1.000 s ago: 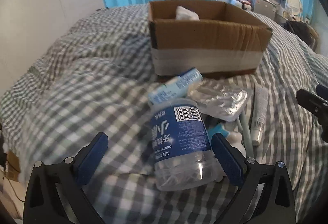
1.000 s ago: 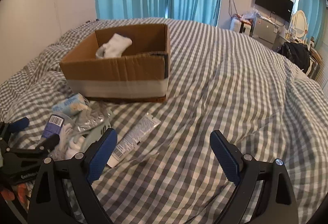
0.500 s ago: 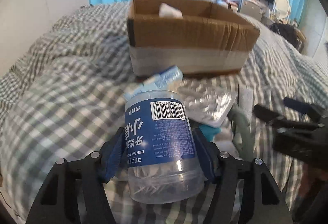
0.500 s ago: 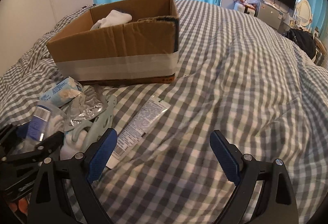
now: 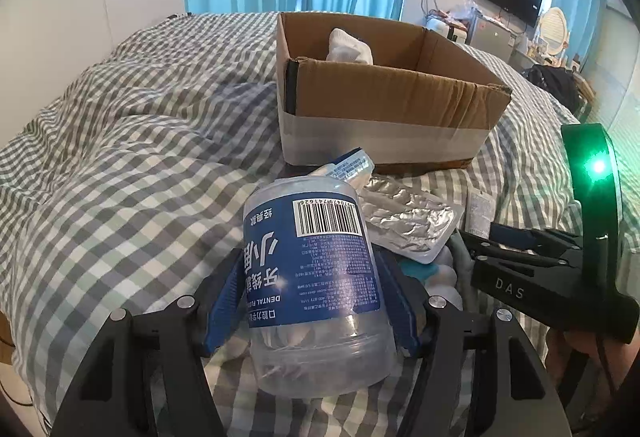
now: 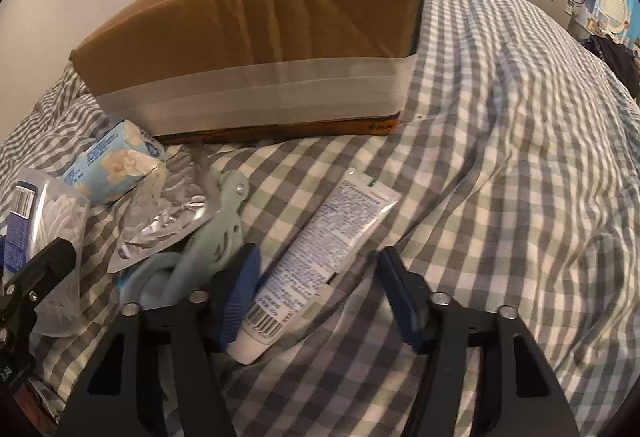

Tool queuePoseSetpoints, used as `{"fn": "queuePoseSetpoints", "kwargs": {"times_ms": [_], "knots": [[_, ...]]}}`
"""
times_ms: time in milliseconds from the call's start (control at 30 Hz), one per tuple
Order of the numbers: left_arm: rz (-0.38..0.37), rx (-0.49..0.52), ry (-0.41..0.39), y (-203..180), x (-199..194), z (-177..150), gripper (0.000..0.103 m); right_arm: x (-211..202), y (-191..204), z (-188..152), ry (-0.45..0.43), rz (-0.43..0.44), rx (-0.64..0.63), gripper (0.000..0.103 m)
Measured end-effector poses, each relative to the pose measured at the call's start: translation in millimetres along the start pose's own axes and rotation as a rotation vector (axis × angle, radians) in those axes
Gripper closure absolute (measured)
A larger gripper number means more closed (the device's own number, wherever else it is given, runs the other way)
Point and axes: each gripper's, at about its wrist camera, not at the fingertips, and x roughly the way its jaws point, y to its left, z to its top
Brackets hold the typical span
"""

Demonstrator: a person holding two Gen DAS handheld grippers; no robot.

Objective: Organize objects
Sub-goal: 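Grasp the floss pick jar with the left tool while the right tool grasps the white tube, then carry the jar and tube over the box and release both inside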

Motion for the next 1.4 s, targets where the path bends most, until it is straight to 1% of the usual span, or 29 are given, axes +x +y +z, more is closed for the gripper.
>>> {"fn": "queuePoseSetpoints", "kwargs": {"times_ms": [33, 100, 133, 167, 333, 467, 633, 767, 867, 933, 1000, 1100, 1167, 1267, 1400], "knots": [[-0.002, 0.0, 0.0, -0.6, -1.5, -0.2, 0.037, -0.7, 0.8, -0.6, -0.001, 0.014, -0.006, 0.061], [-0.001, 0.001, -0.002, -2.0, -4.9, -1.6, 0.036, -4.7, 1.3, -2.3, -0.004, 0.026, -0.015, 0.067], [-0.001, 0.003, -0.004, -2.8, -6.4, -2.1, 0.036, -9.0, 0.5, -3.6, -0.014, 0.04, -0.018, 0.074], [0.001, 0.005, -0.005, -3.8, -8.5, -2.8, 0.036, -14.3, -1.3, -4.8, -0.028, 0.056, -0.015, 0.077], [0.002, 0.014, -0.017, -11.7, -21.9, -3.3, 0.037, -47.3, -9.5, -9.5, -0.094, 0.079, -0.01, 0.079], [0.015, 0.031, -0.059, -19.9, -39.4, -0.1, 0.036, -73.5, -16.6, -14.0, -0.145, 0.073, -0.015, 0.079], [0.002, 0.026, -0.098, -26.3, -58.5, 8.0, 0.036, -104.7, -20.2, -16.3, -0.195, 0.082, -0.019, 0.079], [-0.064, 0.003, -0.102, -28.9, -68.7, 23.5, 0.036, -129.8, -19.0, -14.4, -0.238, 0.096, -0.036, 0.079], [-0.062, 0.018, -0.129, -33.8, -76.6, 38.7, 0.036, -145.6, -19.1, -10.2, -0.266, 0.11, -0.046, 0.079], [-0.076, 0.026, -0.143, -36.6, -80.3, 51.5, 0.036, -154.8, -18.8, -5.4, -0.291, 0.112, -0.059, 0.079], [-0.096, 0.023, -0.156, -38.7, -83.5, 64.4, 0.036, -166.7, -15.4, 1.6, -0.317, 0.107, -0.084, 0.079], [-0.096, 0.042, -0.194, -43.9, -87.5, 86.6, 0.036, -183.4, -10.8, 17.4, -0.359, 0.09, -0.131, 0.079], [-0.096, 0.06, -0.225, -47.9, -88.7, 102.1, 0.036, -194.2, -11.0, 33.4, -0.393, 0.068, -0.153, 0.079], [-0.091, 0.085, -0.253, -51.9, -82.7, 125.1, 0.036, -206.3, -14.0, 63.1, -0.436, 0.063, -0.167, 0.079], [-0.084, 0.074, -0.278, -49.4, -66.5, 156.0, 0.036, -209.5, -14.6, 101.8, -0.465, 0.06, -0.185, 0.079]]}}
